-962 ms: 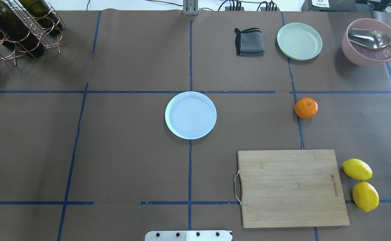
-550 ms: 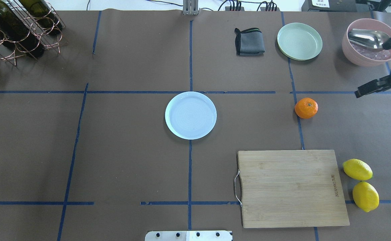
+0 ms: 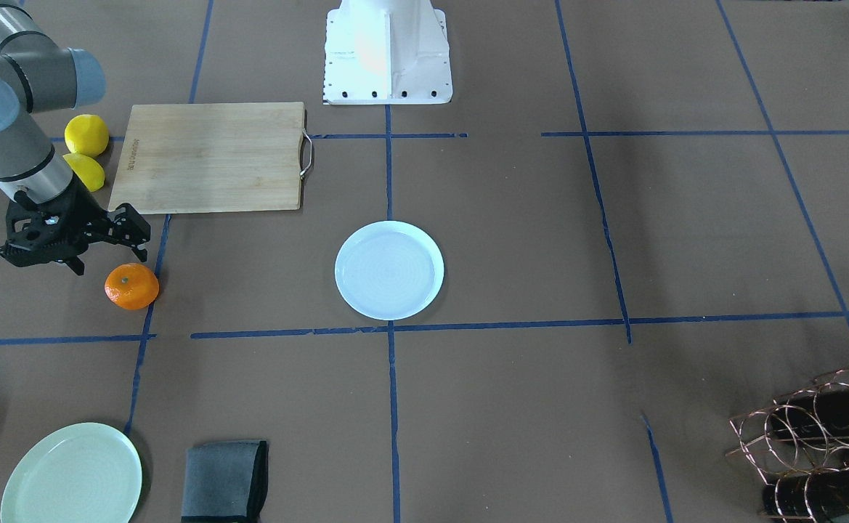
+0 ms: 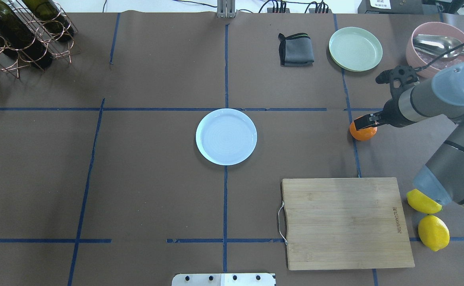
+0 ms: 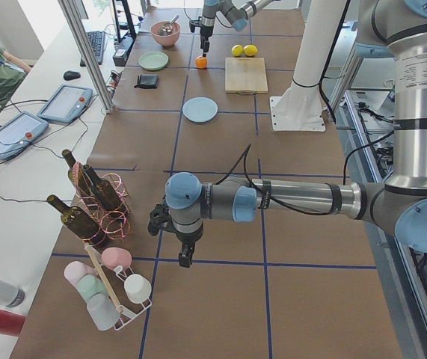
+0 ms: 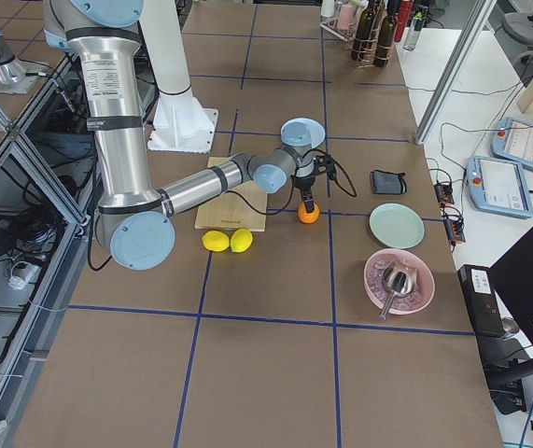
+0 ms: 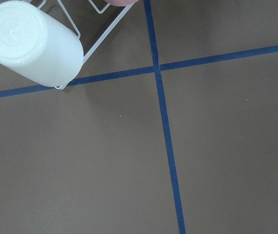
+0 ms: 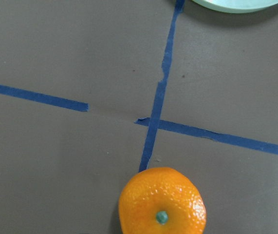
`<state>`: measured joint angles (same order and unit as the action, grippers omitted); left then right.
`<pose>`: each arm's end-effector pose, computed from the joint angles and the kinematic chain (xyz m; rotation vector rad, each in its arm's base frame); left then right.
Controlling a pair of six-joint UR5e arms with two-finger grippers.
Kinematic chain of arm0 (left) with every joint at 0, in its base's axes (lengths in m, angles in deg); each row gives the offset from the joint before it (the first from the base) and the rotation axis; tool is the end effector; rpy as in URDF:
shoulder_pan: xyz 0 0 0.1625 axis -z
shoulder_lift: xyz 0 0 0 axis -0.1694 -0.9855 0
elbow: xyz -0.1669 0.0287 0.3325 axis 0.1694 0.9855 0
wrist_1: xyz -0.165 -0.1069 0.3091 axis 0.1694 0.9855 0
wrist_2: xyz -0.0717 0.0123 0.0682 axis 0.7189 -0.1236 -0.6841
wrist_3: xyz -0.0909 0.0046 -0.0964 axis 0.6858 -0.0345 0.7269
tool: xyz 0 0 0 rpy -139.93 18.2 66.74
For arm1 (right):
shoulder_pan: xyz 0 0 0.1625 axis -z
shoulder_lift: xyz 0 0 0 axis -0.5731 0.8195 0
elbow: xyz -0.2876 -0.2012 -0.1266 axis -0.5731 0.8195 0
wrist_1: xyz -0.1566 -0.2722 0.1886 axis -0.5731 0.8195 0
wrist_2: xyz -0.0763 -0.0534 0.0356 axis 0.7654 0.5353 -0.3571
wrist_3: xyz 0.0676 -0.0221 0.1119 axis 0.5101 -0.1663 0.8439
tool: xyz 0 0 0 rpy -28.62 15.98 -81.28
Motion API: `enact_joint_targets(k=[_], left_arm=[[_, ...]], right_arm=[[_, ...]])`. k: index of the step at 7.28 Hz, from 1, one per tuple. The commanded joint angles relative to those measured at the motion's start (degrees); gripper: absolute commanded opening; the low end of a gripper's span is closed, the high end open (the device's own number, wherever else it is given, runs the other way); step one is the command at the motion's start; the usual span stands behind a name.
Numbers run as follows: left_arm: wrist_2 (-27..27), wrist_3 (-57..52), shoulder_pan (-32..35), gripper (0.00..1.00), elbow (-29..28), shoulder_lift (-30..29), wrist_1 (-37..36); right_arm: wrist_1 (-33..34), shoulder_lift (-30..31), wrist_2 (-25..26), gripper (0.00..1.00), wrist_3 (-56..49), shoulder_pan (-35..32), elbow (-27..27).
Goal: Pick orange to plate
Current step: 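Close the right gripper around the orange tangerine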
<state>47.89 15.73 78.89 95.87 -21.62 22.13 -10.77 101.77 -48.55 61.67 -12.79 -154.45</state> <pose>-0.0329 -0.4111 0.6112 0.0789 0.7515 0.1459 -0.2966 -0.4474 0.4426 0.2686 -0.7821 -0.1165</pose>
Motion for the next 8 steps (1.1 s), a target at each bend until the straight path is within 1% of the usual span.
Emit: enact_joint_targets(k=[1,2,6,7,8], left_arm=[[0.2,0.0,0.0,1.00,0.2,0.0,0.0],[0.2,0.0,0.0,1.00,0.4,0.1,0.0],[0.2,0.0,0.0,1.00,0.3,0.0,0.1],[0.2,0.0,0.0,1.00,0.3,0.0,0.1],[0.2,0.0,0.0,1.00,0.4,0.0,0.2]], right_arm=[[-0.2,-1.6,1.4,1.00,0.3,1.2,2.9],[-0.2,-2.2,1.7,1.00,0.0,1.4,4.1],[-0.2,-2.4,3.7,1.00,-0.1,2.7,6.0],[-0.2,-2.7,3.7,0.79,0.0,2.9,6.2],[-0.2,-2.8,3.7,0.56,0.0,3.0,6.7]])
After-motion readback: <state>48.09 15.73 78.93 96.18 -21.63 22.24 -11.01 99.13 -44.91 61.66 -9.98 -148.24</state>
